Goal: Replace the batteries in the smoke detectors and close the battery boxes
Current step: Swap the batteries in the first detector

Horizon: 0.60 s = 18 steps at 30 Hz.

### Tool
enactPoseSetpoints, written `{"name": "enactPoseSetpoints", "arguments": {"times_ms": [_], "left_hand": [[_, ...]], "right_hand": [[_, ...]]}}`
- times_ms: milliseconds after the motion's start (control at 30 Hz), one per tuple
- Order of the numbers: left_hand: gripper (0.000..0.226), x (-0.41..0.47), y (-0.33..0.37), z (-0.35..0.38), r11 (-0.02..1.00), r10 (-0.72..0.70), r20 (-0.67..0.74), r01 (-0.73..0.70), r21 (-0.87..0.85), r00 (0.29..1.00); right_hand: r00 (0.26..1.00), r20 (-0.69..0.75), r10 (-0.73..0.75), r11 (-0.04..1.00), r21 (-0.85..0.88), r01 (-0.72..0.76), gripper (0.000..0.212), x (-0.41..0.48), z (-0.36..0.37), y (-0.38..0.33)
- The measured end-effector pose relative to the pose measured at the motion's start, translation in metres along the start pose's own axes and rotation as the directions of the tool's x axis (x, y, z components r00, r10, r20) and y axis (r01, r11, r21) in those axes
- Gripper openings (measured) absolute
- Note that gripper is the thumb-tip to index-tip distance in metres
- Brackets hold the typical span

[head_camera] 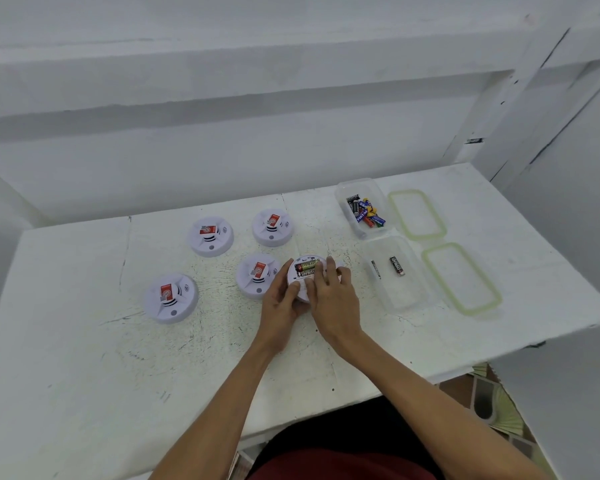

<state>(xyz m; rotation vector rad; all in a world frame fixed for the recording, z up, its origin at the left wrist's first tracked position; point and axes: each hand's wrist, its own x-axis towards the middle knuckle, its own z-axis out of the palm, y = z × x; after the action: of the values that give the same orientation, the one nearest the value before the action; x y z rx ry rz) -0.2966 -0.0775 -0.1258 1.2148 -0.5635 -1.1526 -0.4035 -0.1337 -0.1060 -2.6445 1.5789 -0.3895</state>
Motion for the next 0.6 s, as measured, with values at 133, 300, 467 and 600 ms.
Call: {"name": "enactPoseSetpoints", "arguments": {"times_ms": [133, 300, 467, 600], "left_hand": [[0.047, 0.001, 0.0, 0.001, 0.999, -0.009, -0.009, 0.009, -0.042, 1.0], [0.043, 0.0, -0.001, 0.006, 1.0, 0.016, -0.066, -0.017, -0.018, 0.998], [0.044, -0.003, -0.003, 0.011, 0.994, 0.105, -0.148, -0.103, 0.019, 0.983], [0.045, -0.006, -0.001, 0.014, 0.99, 0.142, -0.186, -0.139, 0.031, 0.972]], "right_hand": [[1.0, 0.004, 0.022, 0.97, 0.241, -0.022, 0.044, 0.002, -0.008, 0.008], [0.968, 0.034, 0.248, 0.801, 0.556, -0.225, 0.034, 0.005, -0.017, 0.026], [0.96, 0.098, 0.261, 0.827, 0.49, -0.275, 0.05, -0.001, -0.009, 0.036], [0.976, 0.101, 0.193, 0.882, 0.417, -0.217, 0.051, -0.01, 0.005, 0.042]]}}
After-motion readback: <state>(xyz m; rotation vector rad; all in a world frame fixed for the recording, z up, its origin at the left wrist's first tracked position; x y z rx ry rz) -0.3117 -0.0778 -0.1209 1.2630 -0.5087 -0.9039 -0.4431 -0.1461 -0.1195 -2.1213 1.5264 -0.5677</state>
